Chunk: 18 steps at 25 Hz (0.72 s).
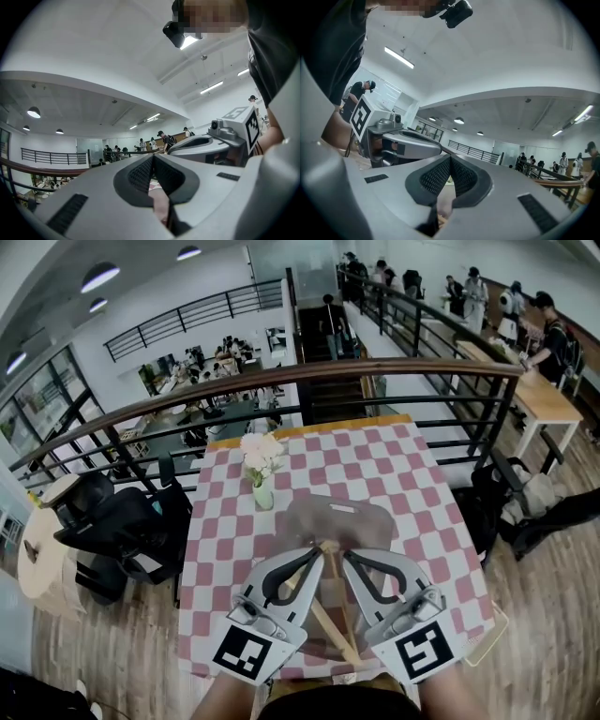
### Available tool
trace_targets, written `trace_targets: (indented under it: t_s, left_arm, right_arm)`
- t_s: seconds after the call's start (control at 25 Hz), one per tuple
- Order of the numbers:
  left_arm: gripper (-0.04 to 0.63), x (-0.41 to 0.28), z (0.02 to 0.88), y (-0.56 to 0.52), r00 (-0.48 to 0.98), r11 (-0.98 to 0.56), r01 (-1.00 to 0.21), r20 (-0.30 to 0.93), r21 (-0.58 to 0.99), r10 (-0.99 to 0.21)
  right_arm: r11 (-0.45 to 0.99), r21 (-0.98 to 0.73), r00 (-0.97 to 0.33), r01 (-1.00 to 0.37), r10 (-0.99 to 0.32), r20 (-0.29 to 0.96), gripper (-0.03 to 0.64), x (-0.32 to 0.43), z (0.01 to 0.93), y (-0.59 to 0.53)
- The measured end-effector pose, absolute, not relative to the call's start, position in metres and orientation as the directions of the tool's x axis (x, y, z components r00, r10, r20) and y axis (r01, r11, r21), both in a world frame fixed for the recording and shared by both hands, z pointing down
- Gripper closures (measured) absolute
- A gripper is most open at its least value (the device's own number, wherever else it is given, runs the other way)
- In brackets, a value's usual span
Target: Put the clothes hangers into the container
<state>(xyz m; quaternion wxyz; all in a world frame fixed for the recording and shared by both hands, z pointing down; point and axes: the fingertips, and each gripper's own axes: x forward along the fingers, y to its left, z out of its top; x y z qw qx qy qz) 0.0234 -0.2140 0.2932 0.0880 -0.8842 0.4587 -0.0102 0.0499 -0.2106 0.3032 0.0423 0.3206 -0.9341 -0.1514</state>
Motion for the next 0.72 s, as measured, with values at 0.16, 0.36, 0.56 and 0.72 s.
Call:
trace_targets:
  t_s: [0.16,0.36,0.56,0.72]
  left_arm:
    - [0.586,0.0245,0.2935,-0.2170,0.576,-0.560,-0.810,-0.059,-0.174,-0.815]
    - [0.586,0.0272,0.2958,-0.2193,0.574,-0.558,-0.811,-0.054,-0.175,-0.817]
    - [0.586,0.0299,0.2963,-0.2210,0.576,-0.561,-0.810,-0.049,-0.173,-0.816]
    - [0.586,0.0304,0.2962,-0.2216,0.578,-0.562,-0.808,-0.049,-0.177,-0.815]
  right_arm:
    - [0.747,0.312,-0.788,-0.588,-0.615,-0.012,0.586,0.0516,0.3043,-0.2138]
    - [0.747,0.309,-0.789,-0.589,-0.614,-0.021,0.586,0.0525,0.3038,-0.2143]
    - [0.745,0.315,-0.787,-0.588,-0.617,-0.008,0.586,0.0552,0.3046,-0.2145]
    - [0.744,0.321,-0.788,-0.586,-0.615,-0.011,0.586,0.0544,0.3035,-0.2135]
